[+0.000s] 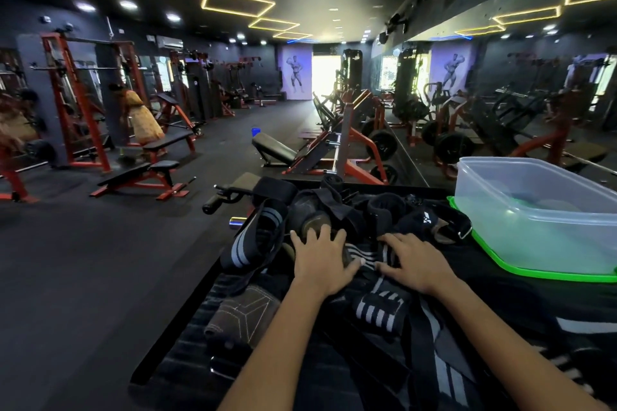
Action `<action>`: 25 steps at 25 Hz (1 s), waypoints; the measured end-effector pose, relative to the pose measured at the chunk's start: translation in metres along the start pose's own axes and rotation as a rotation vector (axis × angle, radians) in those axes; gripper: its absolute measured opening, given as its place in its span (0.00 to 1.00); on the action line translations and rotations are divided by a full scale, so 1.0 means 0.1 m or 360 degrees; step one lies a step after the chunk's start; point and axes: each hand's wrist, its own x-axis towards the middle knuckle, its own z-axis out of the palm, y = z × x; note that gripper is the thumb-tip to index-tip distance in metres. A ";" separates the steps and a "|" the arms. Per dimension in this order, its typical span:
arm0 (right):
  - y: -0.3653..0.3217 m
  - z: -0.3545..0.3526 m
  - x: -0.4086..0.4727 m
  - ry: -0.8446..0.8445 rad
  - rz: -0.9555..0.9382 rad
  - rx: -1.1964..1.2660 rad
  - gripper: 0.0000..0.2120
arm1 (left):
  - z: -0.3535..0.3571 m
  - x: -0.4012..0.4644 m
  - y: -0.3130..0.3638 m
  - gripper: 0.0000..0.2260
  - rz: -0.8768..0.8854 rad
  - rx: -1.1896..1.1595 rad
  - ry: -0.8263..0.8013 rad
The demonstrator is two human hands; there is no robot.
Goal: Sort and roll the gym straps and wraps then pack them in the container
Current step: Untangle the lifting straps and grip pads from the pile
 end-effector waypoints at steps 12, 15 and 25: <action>0.09 0.01 -0.10 0.0024 0.0133 -0.0022 0.27 | -0.14 -0.03 0.04 0.31 -0.0305 -0.0008 0.0007; 0.14 0.01 -0.13 0.0044 0.0119 0.0113 0.25 | -0.17 -0.03 0.03 0.26 -0.0269 -0.0103 0.0058; -0.39 -0.02 -0.12 0.0043 -0.0476 0.0892 0.19 | -0.20 0.03 -0.33 0.21 -0.0378 -0.0305 0.0027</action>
